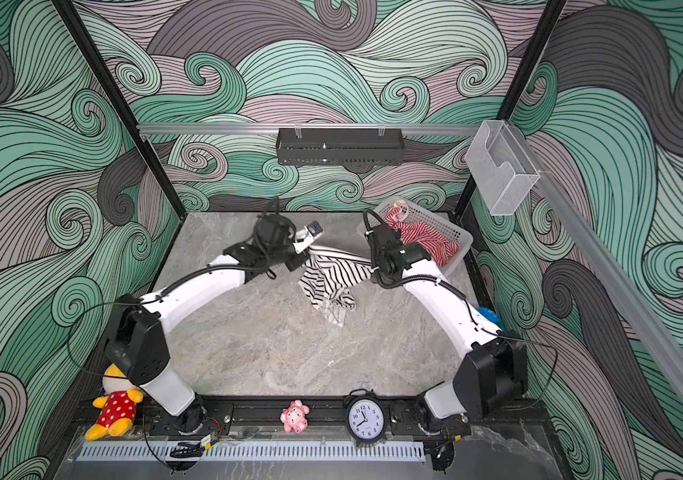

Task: Fold and stack the tank tops

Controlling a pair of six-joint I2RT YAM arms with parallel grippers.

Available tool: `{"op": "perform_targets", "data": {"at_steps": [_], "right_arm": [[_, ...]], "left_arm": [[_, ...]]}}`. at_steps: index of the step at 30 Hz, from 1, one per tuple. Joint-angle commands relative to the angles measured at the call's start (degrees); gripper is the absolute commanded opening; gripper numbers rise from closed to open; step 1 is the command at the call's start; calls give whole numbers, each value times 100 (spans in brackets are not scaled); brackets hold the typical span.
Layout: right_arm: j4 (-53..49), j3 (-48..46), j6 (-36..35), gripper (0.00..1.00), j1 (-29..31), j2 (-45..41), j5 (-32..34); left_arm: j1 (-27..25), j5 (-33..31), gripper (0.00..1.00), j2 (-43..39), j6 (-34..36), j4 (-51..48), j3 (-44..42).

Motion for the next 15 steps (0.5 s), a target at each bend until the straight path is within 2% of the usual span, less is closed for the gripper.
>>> {"op": "perform_targets", "data": {"at_steps": [1, 4, 8, 11, 15], "right_arm": [[-354, 398, -141, 0, 381, 297, 125], [-490, 701, -179, 0, 667, 595, 294], [-504, 823, -209, 0, 708, 842, 545], [-535, 927, -228, 0, 702, 995, 632], [-583, 1112, -257, 0, 708, 1241, 639]], "left_arm": [[173, 1415, 0, -227, 947, -2389, 395], [357, 1674, 0, -224, 1731, -3427, 584], [383, 1528, 0, 134, 2573, -4411, 646], [381, 1341, 0, 809, 2866, -4919, 722], [446, 1152, 0, 2093, 2871, -5304, 1427]]}}
